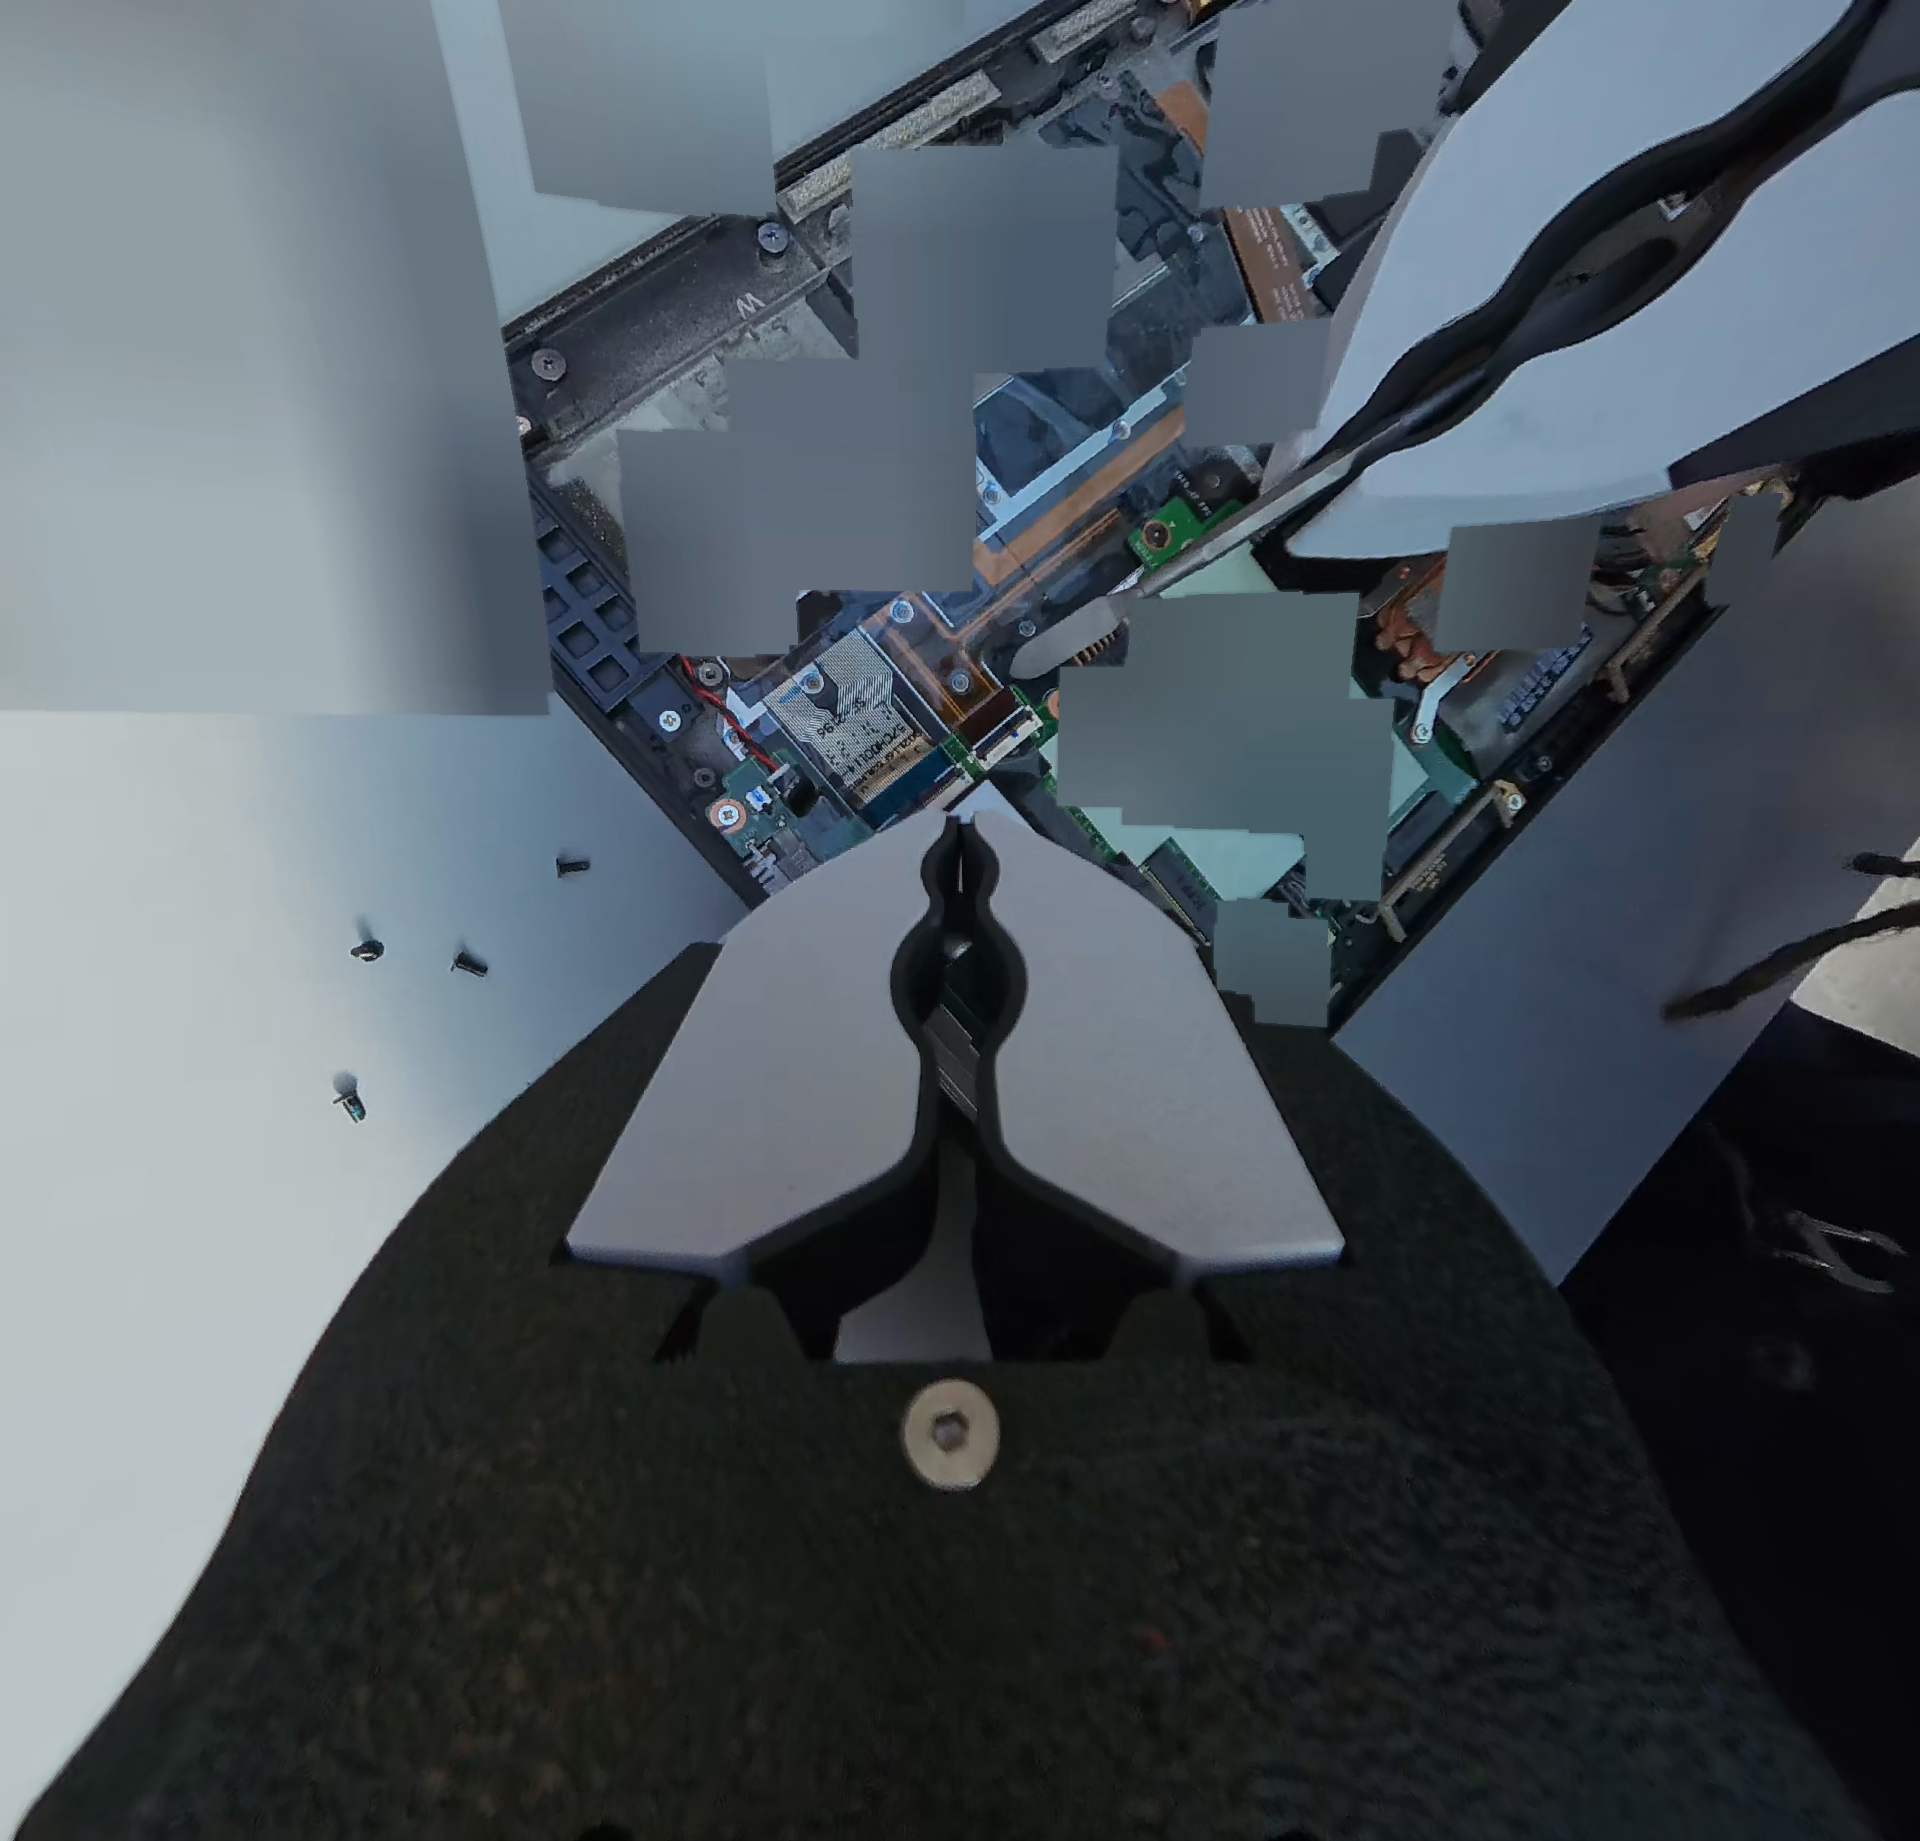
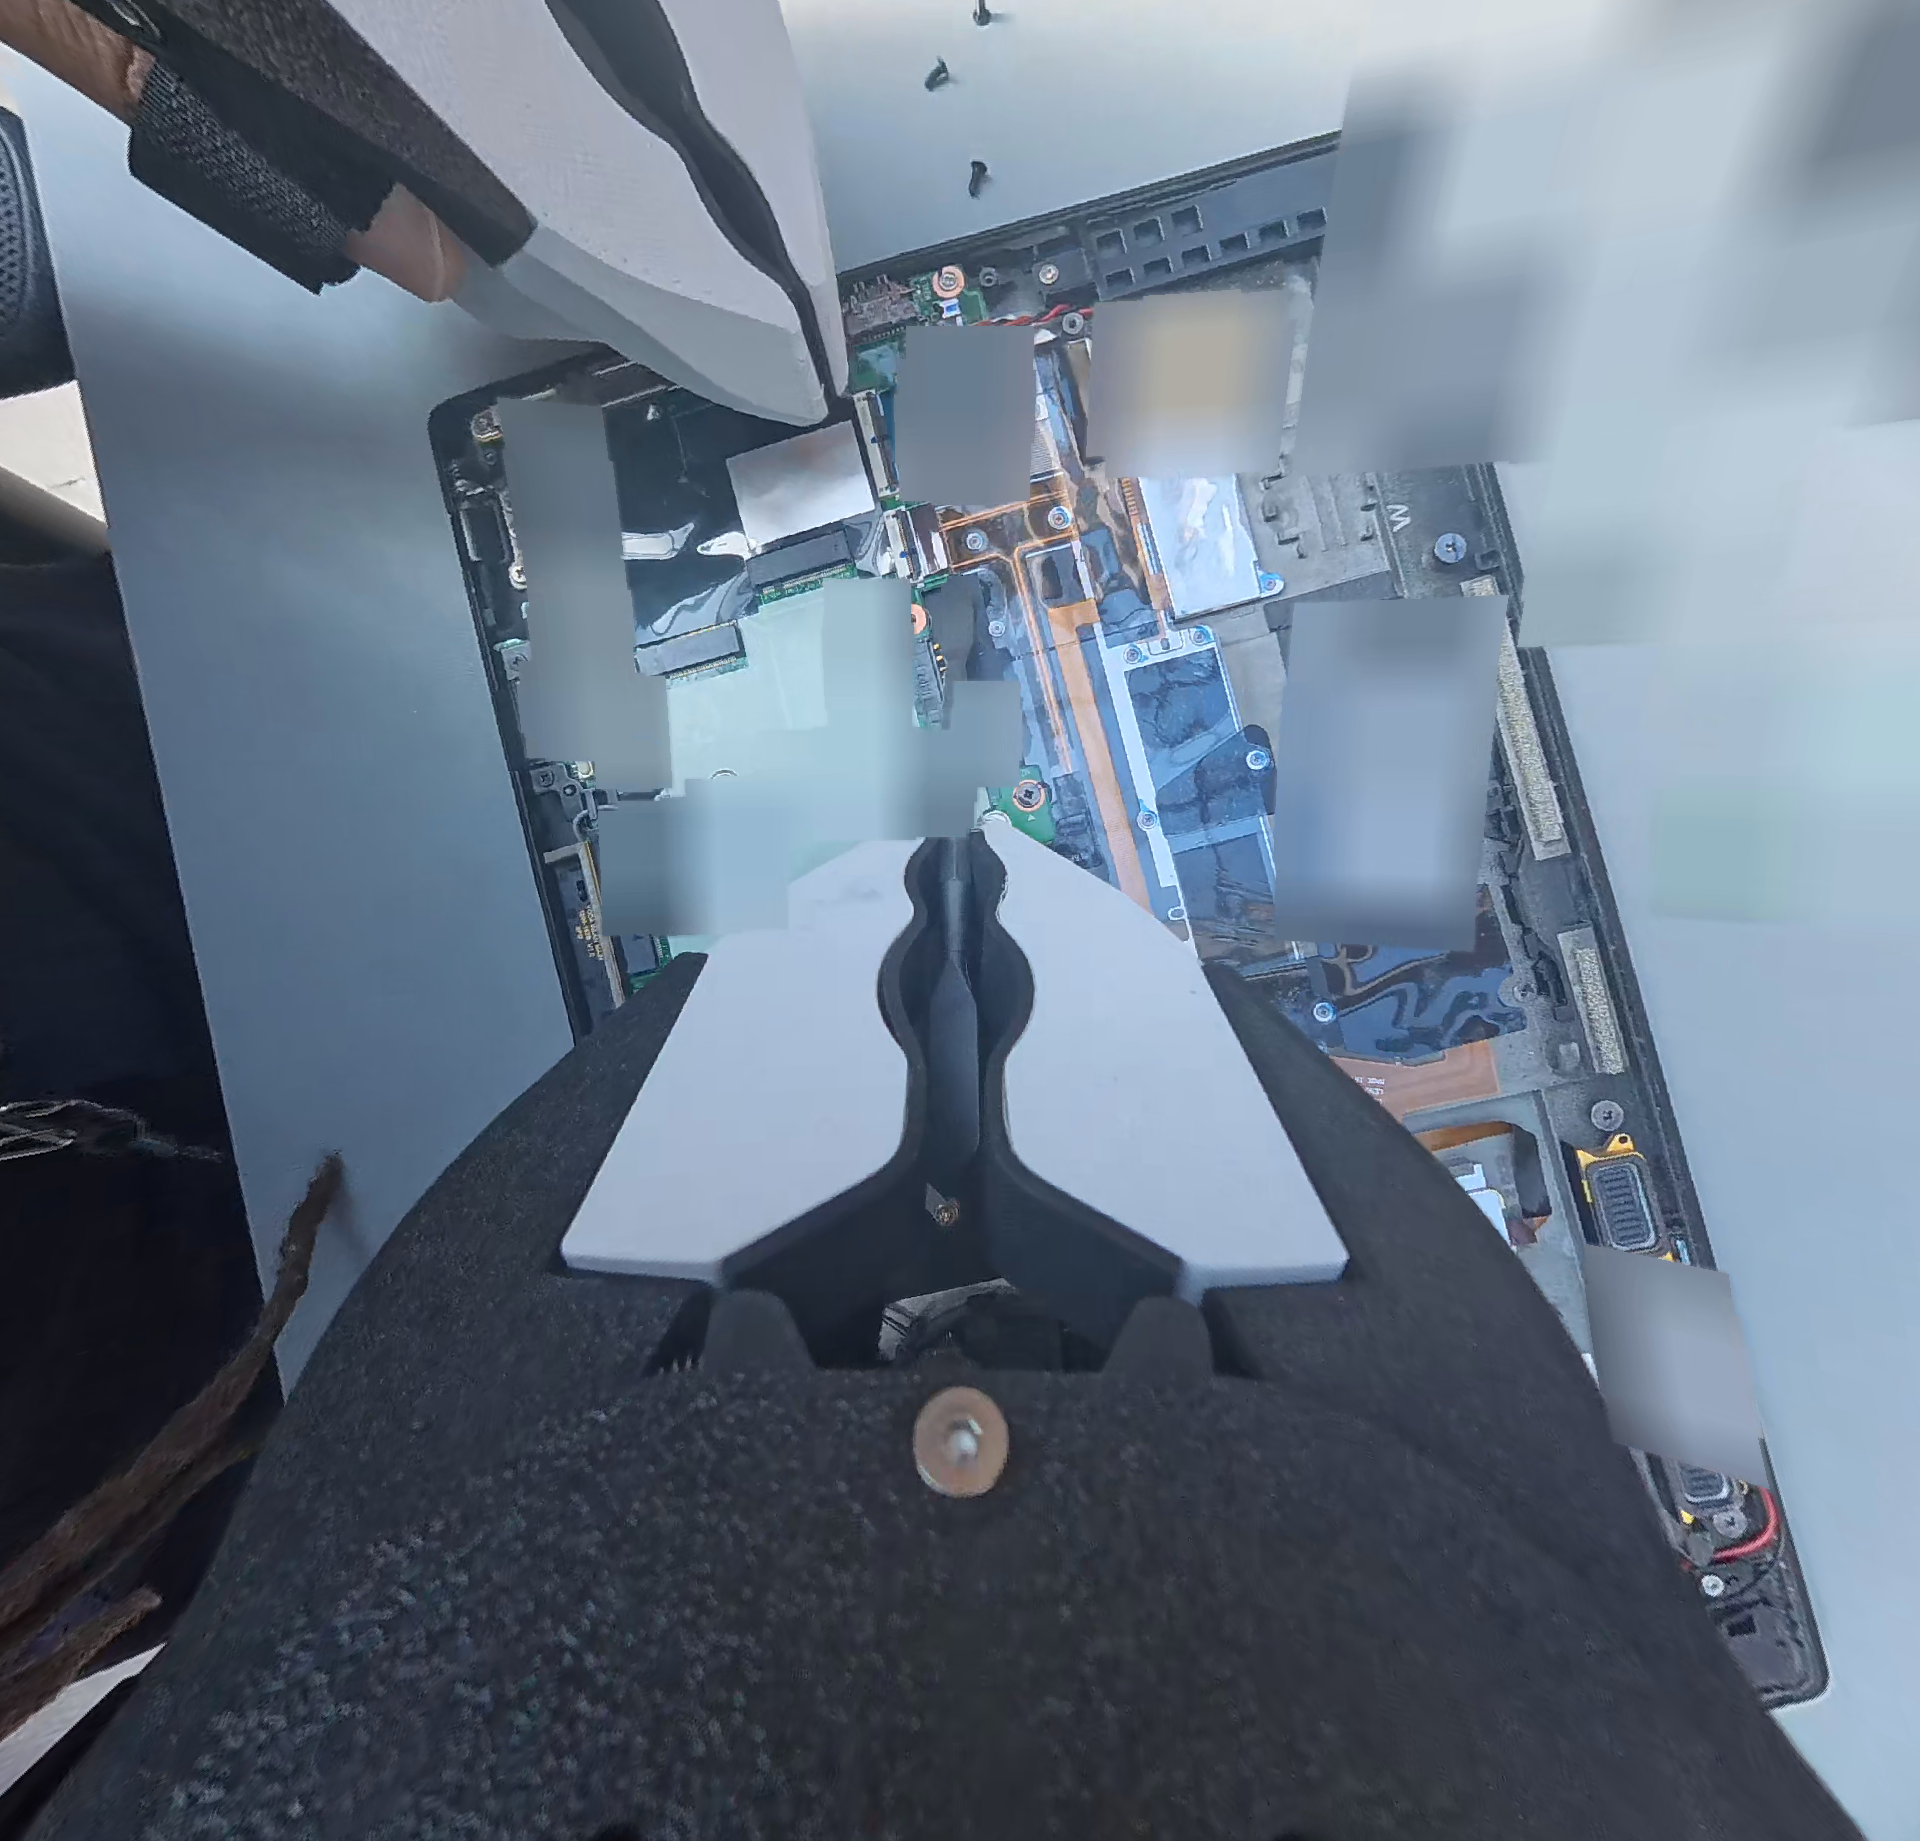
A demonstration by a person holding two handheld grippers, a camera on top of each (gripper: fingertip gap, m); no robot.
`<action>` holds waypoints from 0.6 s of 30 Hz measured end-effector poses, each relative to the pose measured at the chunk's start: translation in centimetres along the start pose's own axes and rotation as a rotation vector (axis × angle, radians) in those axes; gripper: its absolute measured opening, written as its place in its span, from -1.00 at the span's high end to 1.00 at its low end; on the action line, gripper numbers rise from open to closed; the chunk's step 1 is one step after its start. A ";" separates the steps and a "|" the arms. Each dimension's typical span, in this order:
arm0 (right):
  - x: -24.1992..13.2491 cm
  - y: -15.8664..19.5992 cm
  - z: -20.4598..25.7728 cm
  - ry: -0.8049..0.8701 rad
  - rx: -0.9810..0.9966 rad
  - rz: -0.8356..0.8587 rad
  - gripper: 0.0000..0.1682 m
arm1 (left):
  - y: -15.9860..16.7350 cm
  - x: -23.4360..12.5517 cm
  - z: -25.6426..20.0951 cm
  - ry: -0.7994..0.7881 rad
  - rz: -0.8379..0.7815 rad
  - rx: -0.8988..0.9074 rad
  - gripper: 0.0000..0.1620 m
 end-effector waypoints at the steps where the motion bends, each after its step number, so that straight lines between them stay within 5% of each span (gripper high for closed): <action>1: -0.1 -0.1 0.2 -0.005 0.000 -0.004 0.96 | 0.1 -0.1 0.0 -0.002 0.000 -0.003 1.00; 18: 0.0 -0.3 0.8 -0.004 -0.012 0.051 0.96 | -0.7 1.4 -2.1 0.058 -0.009 0.048 1.00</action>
Point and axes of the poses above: each gripper's, where its closed fingertips meet, x out along the fingers, y out of its underside, z = x × y across the jaws, the point moved 1 cm from there along -x, back along the fingers, and after that the axes turned 11 degrees about -z, right-handed, at the moved point
